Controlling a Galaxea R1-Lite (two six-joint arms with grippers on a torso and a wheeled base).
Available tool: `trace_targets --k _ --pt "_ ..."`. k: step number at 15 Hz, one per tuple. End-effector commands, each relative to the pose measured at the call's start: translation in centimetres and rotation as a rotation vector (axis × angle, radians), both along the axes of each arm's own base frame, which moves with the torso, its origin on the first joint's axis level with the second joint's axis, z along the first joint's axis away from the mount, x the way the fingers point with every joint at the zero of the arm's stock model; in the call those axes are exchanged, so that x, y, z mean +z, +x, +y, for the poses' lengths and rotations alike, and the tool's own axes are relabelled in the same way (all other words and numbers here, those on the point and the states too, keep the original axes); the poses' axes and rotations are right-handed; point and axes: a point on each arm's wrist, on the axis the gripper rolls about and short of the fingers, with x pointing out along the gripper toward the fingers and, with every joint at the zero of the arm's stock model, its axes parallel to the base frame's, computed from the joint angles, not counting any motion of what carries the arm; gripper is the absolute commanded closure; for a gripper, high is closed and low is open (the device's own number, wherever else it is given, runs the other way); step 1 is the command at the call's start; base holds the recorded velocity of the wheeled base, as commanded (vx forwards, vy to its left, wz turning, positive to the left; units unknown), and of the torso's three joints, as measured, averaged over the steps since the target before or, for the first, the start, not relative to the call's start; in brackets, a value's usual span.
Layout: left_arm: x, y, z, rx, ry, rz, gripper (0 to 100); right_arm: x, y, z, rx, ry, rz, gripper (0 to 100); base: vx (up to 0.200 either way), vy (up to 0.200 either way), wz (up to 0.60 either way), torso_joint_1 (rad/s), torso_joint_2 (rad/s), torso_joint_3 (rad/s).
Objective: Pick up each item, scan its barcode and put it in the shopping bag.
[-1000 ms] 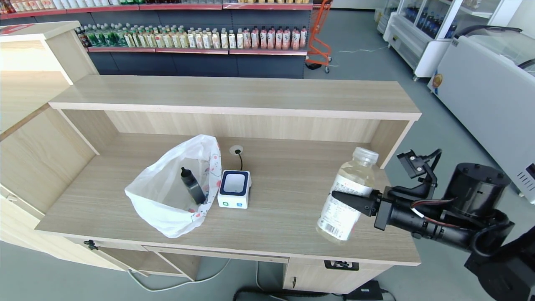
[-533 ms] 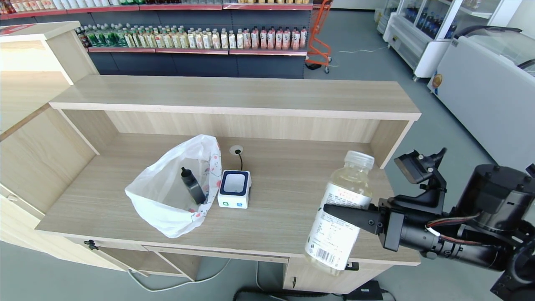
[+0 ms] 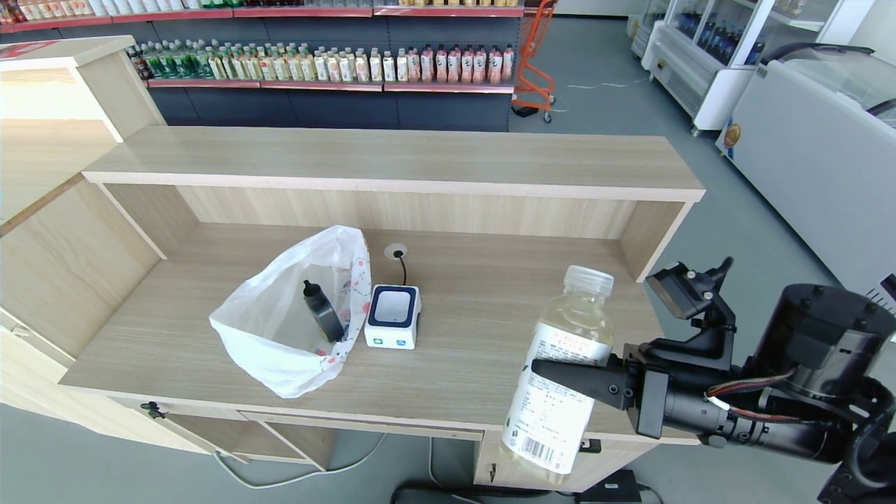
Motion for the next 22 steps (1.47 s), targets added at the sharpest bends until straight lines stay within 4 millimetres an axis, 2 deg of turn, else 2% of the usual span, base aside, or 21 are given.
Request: trace_targets --k 1,9,11,13,16,17,18,21,22 --pt "0.0 0.0 0.0 0.001 0.000 0.000 0 -0.2 0.1 0.2 0.005 -0.005 0.005 100 0.000 0.000 0.00 0.000 0.00 0.000" --pt "0.0 0.0 0.0 0.001 0.000 0.000 0 -0.1 0.1 0.3 0.004 -0.006 -0.007 100 0.000 0.000 0.00 0.000 0.00 0.000" --pt "0.0 0.0 0.0 0.001 0.000 0.000 0 0.3 0.2 -0.2 -0.022 -0.021 -0.076 100 0.000 0.000 0.00 0.000 0.00 0.000" --pt "0.0 0.0 0.0 0.001 0.000 0.000 0 1.0 0.6 -3.3 -0.135 -0.141 -0.287 100 0.000 0.000 0.00 0.000 0.00 0.000" --pt "0.0 0.0 0.0 0.001 0.000 0.000 0 1.4 0.7 -8.1 -0.333 -0.481 -0.573 100 0.000 0.000 0.00 0.000 0.00 0.000" --pt "0.0 0.0 0.0 0.001 0.000 0.000 0 1.7 0.3 -10.3 -0.465 -0.648 -0.668 100 0.000 0.000 0.00 0.000 0.00 0.000" --pt "0.0 0.0 0.0 0.001 0.000 0.000 0 1.6 -0.2 -10.7 -0.484 -0.742 -0.739 100 0.000 0.000 0.00 0.000 0.00 0.000" --pt "0.0 0.0 0.0 0.001 0.000 0.000 0 2.2 -1.3 -10.9 -0.485 -0.819 -0.870 100 0.000 0.000 0.00 0.000 0.00 0.000" --pt "0.0 0.0 0.0 0.001 0.000 0.000 0 2.2 -1.0 -11.0 -0.480 -0.908 -0.954 100 0.000 0.000 0.00 0.000 0.00 0.000"
